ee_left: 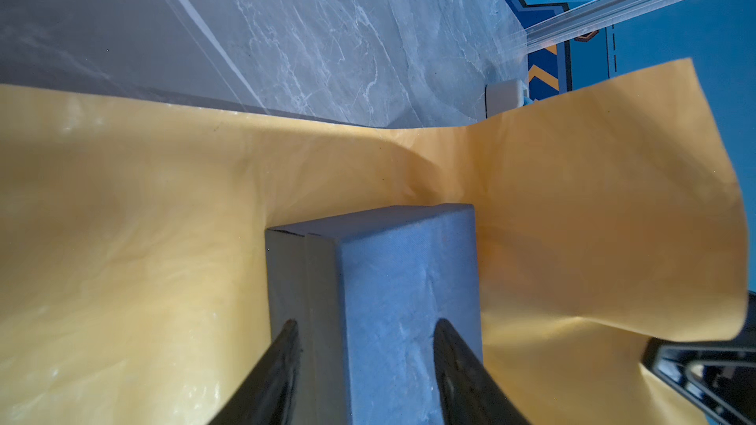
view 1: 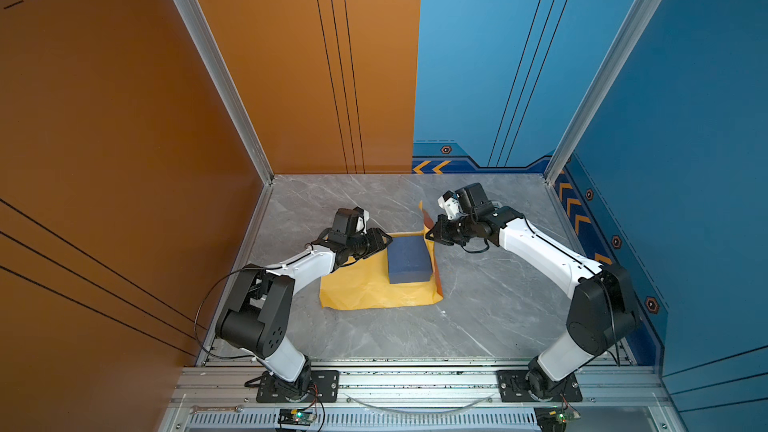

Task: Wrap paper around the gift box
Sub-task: 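Lift the paper edge with the right gripper and fold it up over the box side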

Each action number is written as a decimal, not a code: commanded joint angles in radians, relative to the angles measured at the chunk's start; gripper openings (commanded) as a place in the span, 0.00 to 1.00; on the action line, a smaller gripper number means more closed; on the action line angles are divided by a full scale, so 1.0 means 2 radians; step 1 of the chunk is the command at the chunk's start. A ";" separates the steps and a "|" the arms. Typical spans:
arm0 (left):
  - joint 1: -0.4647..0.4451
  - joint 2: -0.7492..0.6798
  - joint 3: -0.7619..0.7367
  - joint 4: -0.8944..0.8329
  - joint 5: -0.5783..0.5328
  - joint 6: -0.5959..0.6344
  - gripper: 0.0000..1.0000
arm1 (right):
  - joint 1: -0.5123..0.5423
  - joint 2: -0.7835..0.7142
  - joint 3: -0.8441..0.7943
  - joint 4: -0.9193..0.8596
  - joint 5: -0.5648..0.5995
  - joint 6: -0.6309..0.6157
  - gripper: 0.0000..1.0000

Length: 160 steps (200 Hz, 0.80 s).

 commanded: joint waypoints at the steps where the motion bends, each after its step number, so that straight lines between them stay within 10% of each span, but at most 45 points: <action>1: 0.004 0.006 -0.008 0.013 0.010 -0.002 0.53 | 0.017 0.017 0.026 -0.018 0.028 0.016 0.00; 94: 0.025 -0.011 -0.026 0.015 0.003 -0.002 0.53 | 0.067 0.085 0.061 -0.020 0.049 0.023 0.01; 160: 0.025 -0.016 -0.023 0.022 0.012 -0.001 0.54 | 0.079 0.113 0.057 -0.016 0.033 0.013 0.34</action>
